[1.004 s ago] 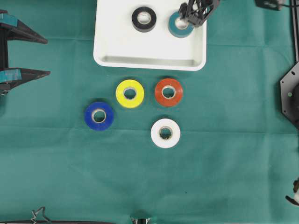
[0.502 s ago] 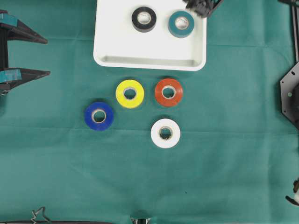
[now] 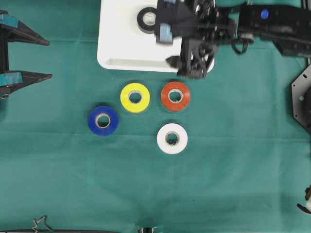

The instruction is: Pick up the tape from a random location and place it into the white case.

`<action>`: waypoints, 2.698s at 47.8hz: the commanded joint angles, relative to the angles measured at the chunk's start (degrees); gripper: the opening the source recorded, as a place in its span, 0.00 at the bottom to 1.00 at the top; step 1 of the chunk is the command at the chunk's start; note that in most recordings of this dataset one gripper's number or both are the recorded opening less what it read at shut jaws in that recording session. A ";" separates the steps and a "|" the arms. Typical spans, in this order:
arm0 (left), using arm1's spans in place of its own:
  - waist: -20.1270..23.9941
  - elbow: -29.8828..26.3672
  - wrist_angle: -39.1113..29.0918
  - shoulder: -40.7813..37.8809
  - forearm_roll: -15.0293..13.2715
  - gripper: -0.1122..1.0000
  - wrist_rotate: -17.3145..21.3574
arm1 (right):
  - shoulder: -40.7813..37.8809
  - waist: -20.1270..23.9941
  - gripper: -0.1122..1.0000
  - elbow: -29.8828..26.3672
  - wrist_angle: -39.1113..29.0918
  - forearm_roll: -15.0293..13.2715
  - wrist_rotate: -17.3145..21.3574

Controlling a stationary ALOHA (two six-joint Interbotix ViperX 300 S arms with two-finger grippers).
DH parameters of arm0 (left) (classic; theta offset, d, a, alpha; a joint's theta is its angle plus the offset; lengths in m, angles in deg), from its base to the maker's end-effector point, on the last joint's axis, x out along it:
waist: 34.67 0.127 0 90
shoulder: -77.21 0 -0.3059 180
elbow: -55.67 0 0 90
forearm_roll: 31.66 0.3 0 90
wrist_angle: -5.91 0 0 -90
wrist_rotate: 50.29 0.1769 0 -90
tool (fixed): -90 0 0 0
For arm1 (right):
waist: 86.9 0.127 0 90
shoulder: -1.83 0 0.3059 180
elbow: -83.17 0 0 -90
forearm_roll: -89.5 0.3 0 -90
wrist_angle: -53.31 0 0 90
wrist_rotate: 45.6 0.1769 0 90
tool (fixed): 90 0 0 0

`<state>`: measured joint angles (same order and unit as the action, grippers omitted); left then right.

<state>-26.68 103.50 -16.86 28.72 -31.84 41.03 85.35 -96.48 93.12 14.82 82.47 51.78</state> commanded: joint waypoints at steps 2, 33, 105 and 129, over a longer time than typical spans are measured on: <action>-0.09 -0.97 0.53 -0.26 -0.18 0.99 0.00 | 0.97 0.35 0.87 -0.53 0.44 -0.18 0.09; -0.09 -0.88 0.53 -0.26 -0.09 0.99 0.00 | 29.00 1.85 0.87 21.45 11.87 0.18 0.35; -2.02 0.18 0.53 0.09 -0.18 0.99 -0.09 | 44.56 1.85 0.87 47.81 34.01 4.13 0.18; -8.96 0.18 1.23 -0.70 -0.09 0.99 -0.09 | 44.56 1.85 0.87 47.55 34.01 4.13 0.18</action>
<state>-35.55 104.47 -16.42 28.63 -31.93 41.03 130.00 -94.81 141.90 48.30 86.52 52.04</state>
